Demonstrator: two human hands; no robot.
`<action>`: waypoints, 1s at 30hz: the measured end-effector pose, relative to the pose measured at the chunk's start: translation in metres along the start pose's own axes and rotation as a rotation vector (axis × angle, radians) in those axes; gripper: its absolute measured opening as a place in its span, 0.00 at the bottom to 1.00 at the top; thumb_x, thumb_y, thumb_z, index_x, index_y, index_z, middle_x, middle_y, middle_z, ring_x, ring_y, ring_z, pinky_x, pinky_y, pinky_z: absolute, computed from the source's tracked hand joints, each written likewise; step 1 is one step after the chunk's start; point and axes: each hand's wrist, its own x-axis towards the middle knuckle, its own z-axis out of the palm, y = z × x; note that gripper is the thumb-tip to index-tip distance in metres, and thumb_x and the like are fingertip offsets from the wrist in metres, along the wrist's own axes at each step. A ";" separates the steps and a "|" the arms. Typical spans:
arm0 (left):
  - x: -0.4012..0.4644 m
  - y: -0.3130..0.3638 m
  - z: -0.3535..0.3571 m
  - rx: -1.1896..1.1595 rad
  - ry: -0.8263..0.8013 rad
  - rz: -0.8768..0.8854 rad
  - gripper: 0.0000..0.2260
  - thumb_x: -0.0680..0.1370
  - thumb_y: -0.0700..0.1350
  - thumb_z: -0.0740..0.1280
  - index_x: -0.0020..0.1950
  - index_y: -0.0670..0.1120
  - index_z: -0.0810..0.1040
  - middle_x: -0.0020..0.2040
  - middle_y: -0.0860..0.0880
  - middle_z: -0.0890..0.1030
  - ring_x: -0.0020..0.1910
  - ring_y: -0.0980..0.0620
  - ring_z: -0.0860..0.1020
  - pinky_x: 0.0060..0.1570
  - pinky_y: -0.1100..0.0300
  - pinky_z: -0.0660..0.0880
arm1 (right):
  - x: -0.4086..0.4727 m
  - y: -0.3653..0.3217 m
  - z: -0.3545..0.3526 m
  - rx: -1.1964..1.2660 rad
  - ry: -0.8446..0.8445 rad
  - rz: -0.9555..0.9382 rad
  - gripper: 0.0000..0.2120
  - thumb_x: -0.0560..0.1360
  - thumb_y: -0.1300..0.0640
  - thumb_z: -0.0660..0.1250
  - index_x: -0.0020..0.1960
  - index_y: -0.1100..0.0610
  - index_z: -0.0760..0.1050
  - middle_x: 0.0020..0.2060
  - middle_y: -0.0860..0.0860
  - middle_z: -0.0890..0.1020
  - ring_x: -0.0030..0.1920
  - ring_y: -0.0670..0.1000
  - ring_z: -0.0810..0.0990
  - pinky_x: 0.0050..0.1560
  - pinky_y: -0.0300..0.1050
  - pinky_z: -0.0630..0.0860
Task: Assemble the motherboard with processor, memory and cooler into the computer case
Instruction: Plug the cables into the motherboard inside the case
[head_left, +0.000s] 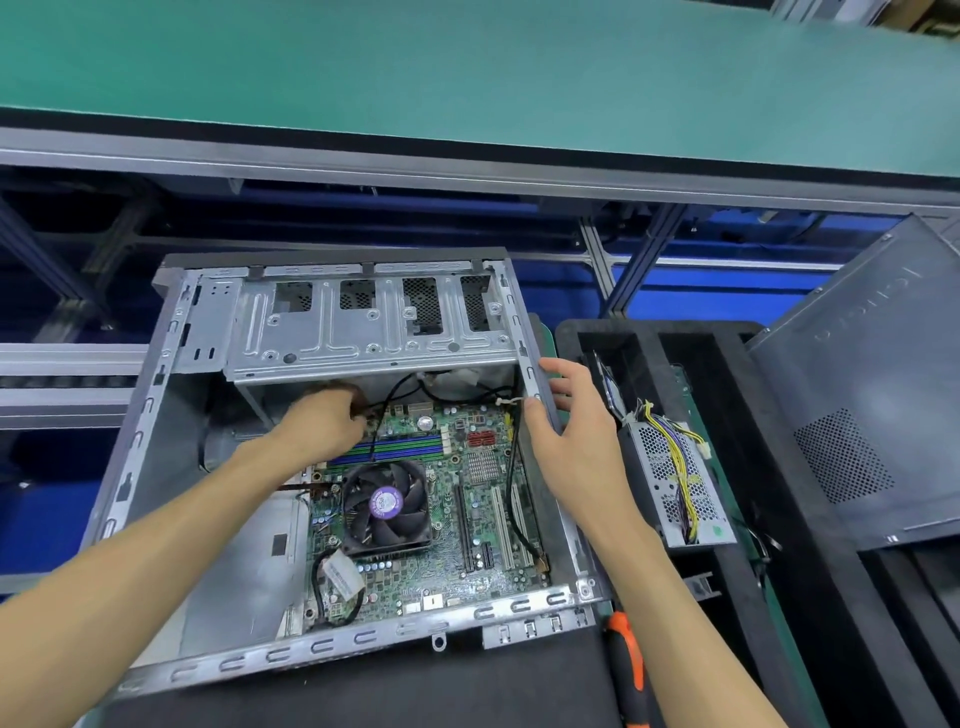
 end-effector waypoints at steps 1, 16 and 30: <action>0.001 -0.001 0.001 -0.021 0.033 0.016 0.16 0.82 0.50 0.63 0.65 0.42 0.77 0.61 0.40 0.80 0.60 0.41 0.77 0.57 0.55 0.73 | 0.000 0.000 0.000 0.000 -0.001 0.000 0.16 0.81 0.55 0.65 0.67 0.44 0.69 0.57 0.42 0.77 0.55 0.37 0.76 0.54 0.43 0.78; 0.010 0.046 0.024 0.125 -0.071 0.371 0.22 0.82 0.49 0.56 0.77 0.55 0.63 0.76 0.44 0.64 0.73 0.41 0.64 0.72 0.42 0.61 | -0.002 0.001 -0.001 0.024 -0.005 -0.007 0.16 0.81 0.55 0.65 0.68 0.45 0.69 0.58 0.44 0.77 0.58 0.40 0.76 0.55 0.42 0.77; 0.038 0.074 0.026 -0.161 -0.067 0.208 0.12 0.81 0.54 0.63 0.56 0.47 0.78 0.46 0.47 0.82 0.43 0.50 0.79 0.43 0.57 0.75 | 0.000 0.002 0.000 0.017 -0.003 -0.010 0.16 0.81 0.55 0.65 0.68 0.45 0.69 0.59 0.43 0.77 0.58 0.40 0.76 0.56 0.46 0.78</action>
